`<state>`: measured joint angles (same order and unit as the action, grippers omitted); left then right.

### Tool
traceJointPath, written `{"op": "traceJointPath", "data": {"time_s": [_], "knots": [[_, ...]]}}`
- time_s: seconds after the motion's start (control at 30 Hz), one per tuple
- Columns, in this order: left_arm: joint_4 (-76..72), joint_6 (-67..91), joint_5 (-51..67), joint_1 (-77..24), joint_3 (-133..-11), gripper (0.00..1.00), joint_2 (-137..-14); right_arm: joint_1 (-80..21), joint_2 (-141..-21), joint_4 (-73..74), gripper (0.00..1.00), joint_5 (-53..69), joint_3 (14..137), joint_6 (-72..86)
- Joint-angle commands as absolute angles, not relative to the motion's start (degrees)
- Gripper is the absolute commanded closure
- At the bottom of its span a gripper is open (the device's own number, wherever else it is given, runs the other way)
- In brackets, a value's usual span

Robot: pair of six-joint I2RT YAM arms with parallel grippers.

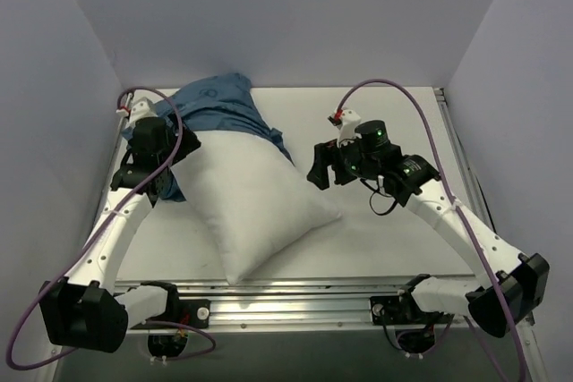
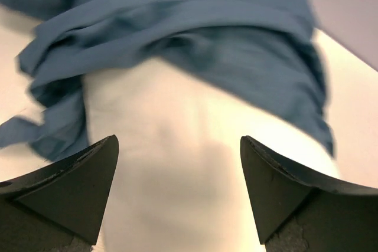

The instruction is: Remove the pillowcase from the pillow

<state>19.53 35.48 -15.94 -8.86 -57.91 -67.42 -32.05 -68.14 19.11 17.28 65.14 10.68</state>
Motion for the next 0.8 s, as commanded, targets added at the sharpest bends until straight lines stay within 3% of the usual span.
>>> {"op": "traceJointPath", "data": {"time_s": [0.0,0.17,0.43,0.6,0.77], "knots": [[20.49,30.24,-5.90,-12.46,-61.35,0.08,-66.53,-34.27,-72.32,10.74,0.24,19.17,66.88,12.65],[19.86,32.34,-3.43,-20.64,-57.49,0.08,-71.44,-36.91,-79.53,6.60,0.12,16.08,69.26,15.46],[23.99,46.83,-3.25,-41.09,-47.73,0.10,-65.84,-36.22,-83.31,6.50,0.06,15.21,72.15,15.56],[35.38,43.19,-11.38,-43.77,-57.00,0.10,-61.88,-34.89,-84.64,7.47,0.04,15.29,73.30,14.86],[40.86,28.32,-26.44,-41.50,-72.75,0.09,-69.58,-33.23,-86.75,9.22,0.02,16.52,73.83,13.98]]}}
